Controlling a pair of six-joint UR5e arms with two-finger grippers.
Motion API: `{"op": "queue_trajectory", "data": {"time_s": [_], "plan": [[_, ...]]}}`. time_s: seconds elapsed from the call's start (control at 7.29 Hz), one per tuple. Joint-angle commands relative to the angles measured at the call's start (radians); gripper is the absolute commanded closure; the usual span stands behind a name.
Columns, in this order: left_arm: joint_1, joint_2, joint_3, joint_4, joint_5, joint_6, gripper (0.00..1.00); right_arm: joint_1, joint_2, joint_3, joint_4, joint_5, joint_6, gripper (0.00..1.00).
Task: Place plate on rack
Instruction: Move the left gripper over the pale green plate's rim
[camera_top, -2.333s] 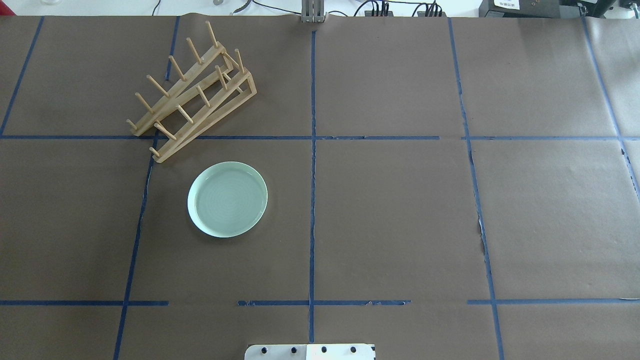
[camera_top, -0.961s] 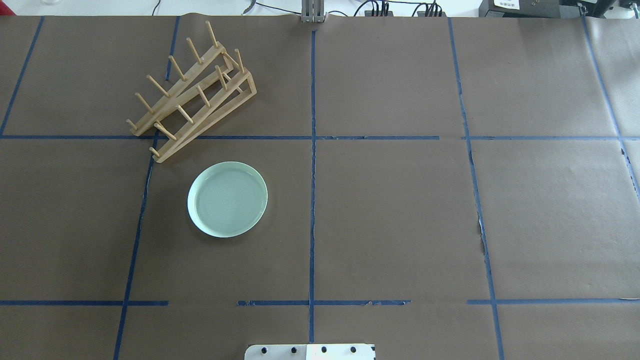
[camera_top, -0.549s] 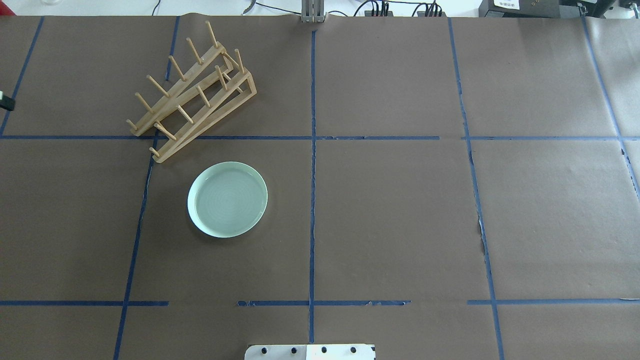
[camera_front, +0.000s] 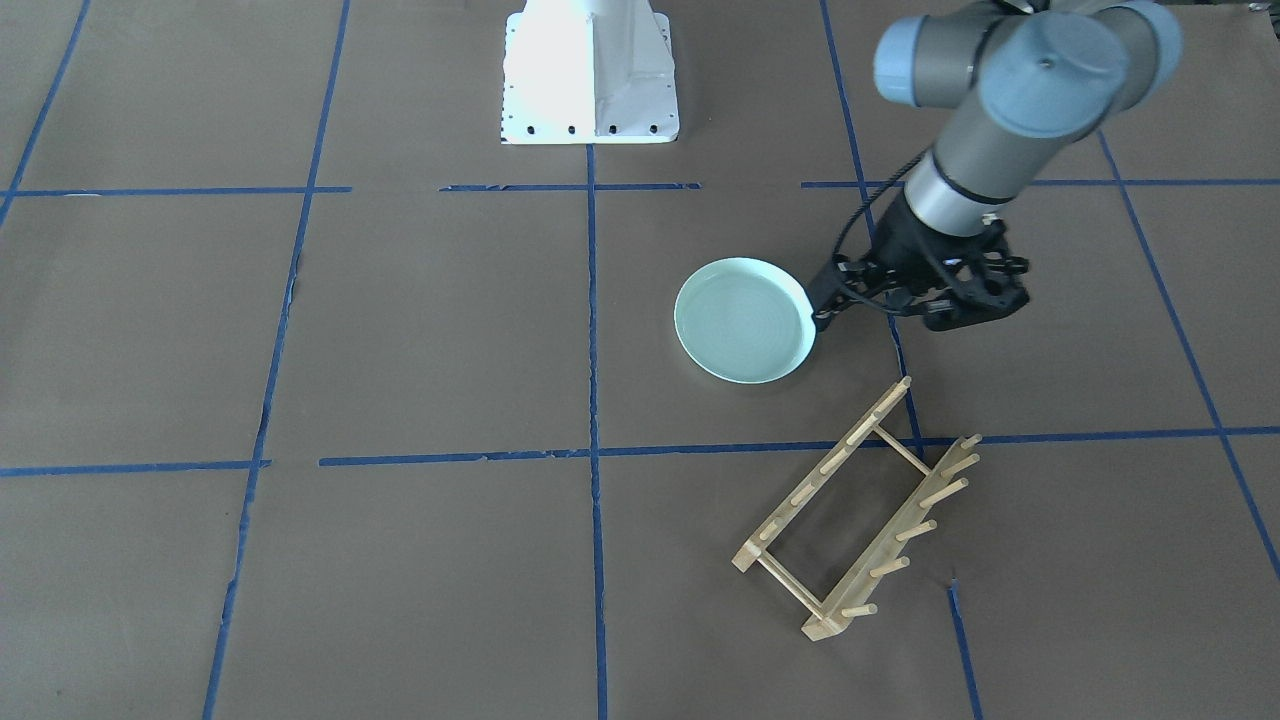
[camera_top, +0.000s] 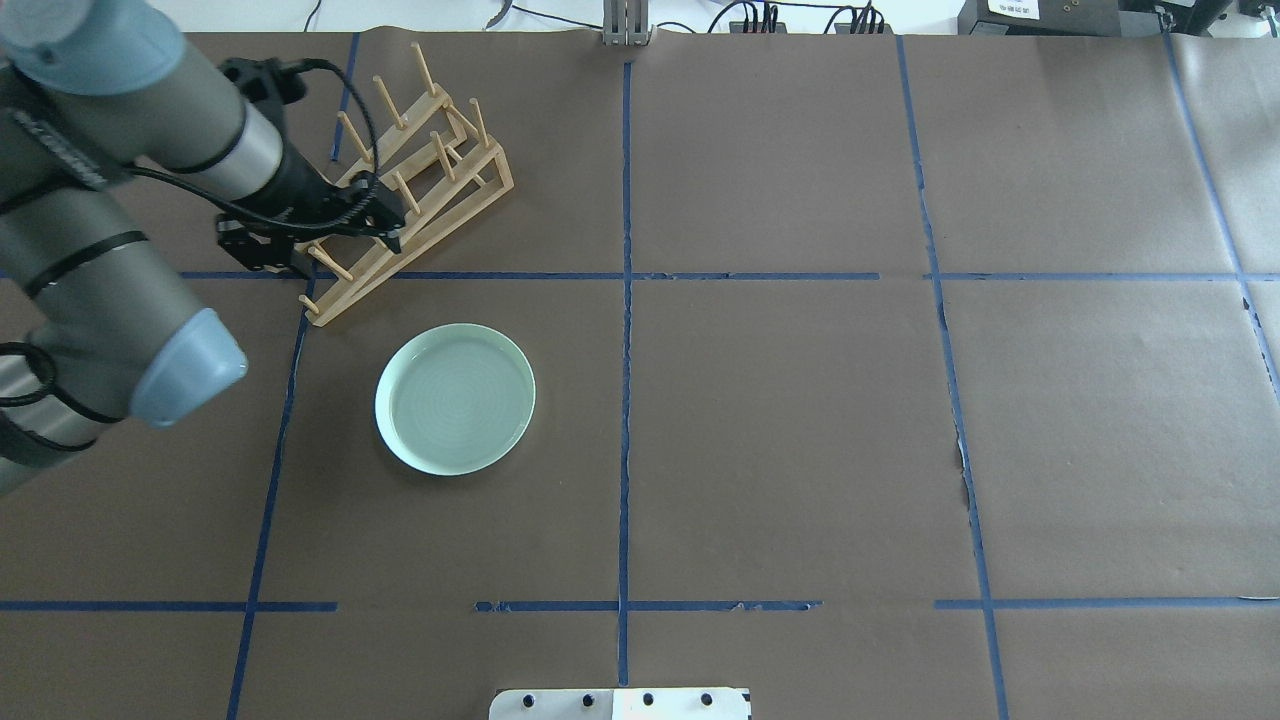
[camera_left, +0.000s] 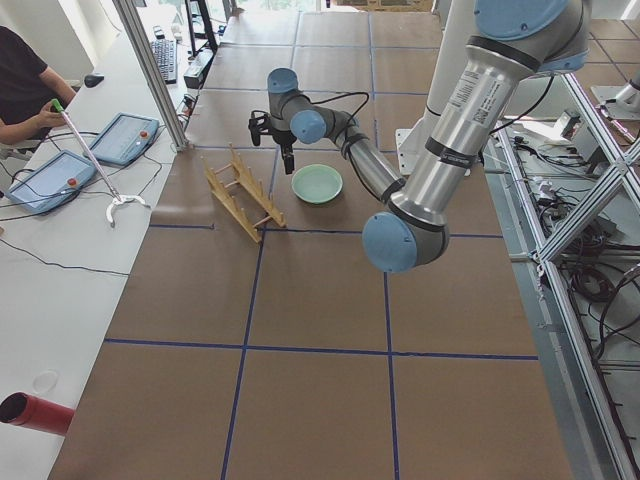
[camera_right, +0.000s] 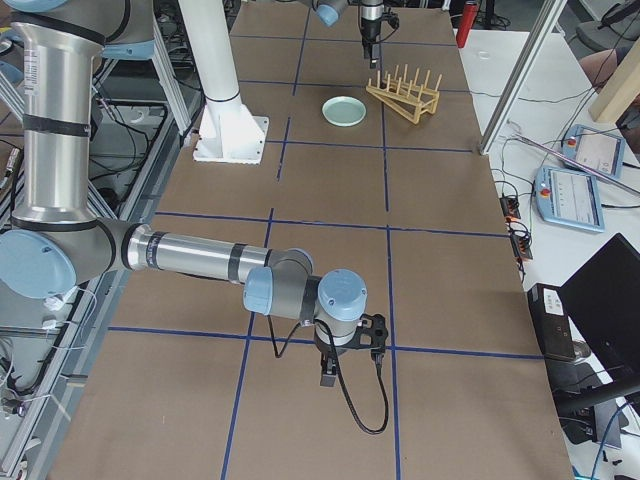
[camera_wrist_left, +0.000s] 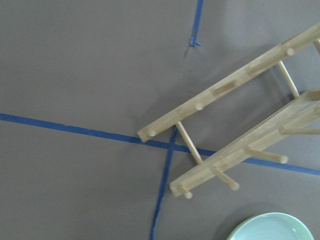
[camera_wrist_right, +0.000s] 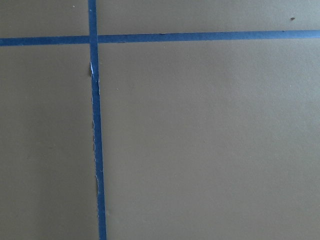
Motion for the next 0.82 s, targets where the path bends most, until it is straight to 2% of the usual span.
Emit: {"op": "queue_trajectory", "data": {"time_s": [0.0,0.14,0.27,0.69], "plan": [[0.143,-0.171,0.155,0.058,0.098,-0.023,0.0,0.0,0.0,0.0,0.0,0.0,0.0,0.0],[0.202,-0.235,0.256,0.058,0.185,-0.024,0.0,0.0,0.0,0.0,0.0,0.0,0.0,0.0],[0.245,-0.254,0.291,0.055,0.222,-0.021,0.05,0.0,0.0,0.0,0.0,0.0,0.0,0.0],[0.28,-0.245,0.302,0.053,0.222,-0.018,0.2,0.0,0.0,0.0,0.0,0.0,0.0,0.0]]}}
